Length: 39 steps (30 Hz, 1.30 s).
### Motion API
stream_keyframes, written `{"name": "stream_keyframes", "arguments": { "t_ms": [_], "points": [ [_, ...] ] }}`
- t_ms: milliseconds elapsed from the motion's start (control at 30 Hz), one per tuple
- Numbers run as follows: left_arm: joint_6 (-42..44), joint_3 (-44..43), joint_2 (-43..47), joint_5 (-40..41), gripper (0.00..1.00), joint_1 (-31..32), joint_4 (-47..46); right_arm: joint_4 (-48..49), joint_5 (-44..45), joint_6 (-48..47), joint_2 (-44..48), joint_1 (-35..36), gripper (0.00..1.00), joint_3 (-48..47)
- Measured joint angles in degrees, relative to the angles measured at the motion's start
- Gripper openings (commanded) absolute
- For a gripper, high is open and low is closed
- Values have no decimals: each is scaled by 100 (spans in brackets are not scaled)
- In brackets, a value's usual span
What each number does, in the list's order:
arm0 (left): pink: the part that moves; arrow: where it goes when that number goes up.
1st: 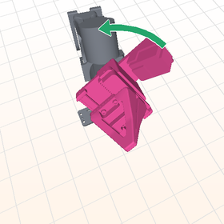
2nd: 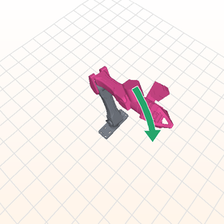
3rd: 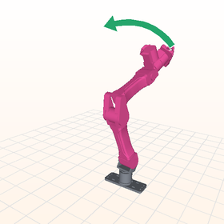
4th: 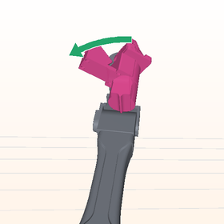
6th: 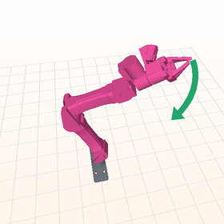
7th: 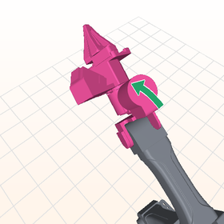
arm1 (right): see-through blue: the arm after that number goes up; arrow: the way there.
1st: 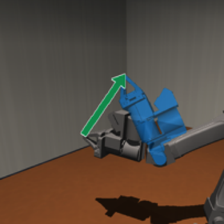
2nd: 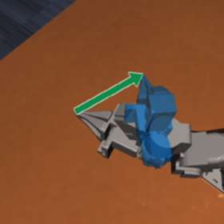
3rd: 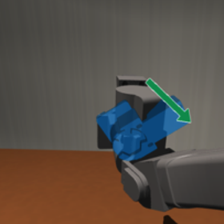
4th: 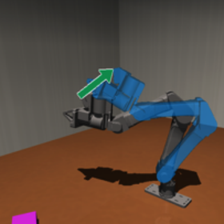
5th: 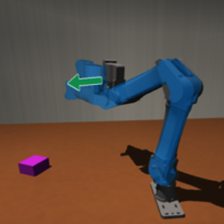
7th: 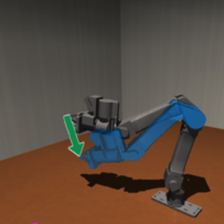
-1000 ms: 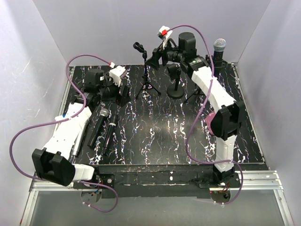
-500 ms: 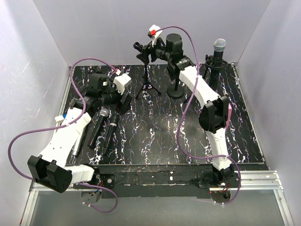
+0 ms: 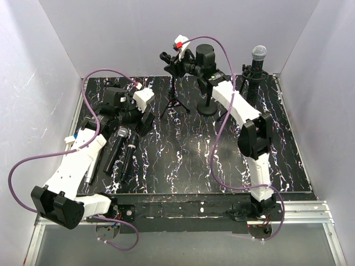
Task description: Remove the microphone from the stand
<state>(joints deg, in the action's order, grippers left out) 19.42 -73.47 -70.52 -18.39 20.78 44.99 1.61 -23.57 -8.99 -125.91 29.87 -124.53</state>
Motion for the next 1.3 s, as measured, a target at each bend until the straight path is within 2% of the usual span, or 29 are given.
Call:
{"name": "stream_keyframes", "arguments": {
  "t_ms": [167, 367, 533, 700, 1000, 1300],
  "points": [
    [-2, 0, -11, -7, 82, 0, -83, -186, -533, -129, 778, -15, 20, 861],
    [186, 0, -20, 44, 83, 0, -376, -599, -1884, -262, 1714, -92, 17, 1502],
    [745, 76, 197, 105, 84, -2, -933, -925, -3012, -874, 2490, -131, 18, 2179],
    [1670, 101, 448, -98, 83, 0, -1569, -1325, -3589, -1410, 2796, -120, 19, 2717],
    [4266, -76, 74, -1360, 75, 142, -1980, -2072, -3814, -2020, 2732, -118, 20, 2778],
    [5484, -170, -328, -2212, 60, 144, -2109, -2387, -3875, -2332, 2673, -35, 20, 2691]
  ]
}}
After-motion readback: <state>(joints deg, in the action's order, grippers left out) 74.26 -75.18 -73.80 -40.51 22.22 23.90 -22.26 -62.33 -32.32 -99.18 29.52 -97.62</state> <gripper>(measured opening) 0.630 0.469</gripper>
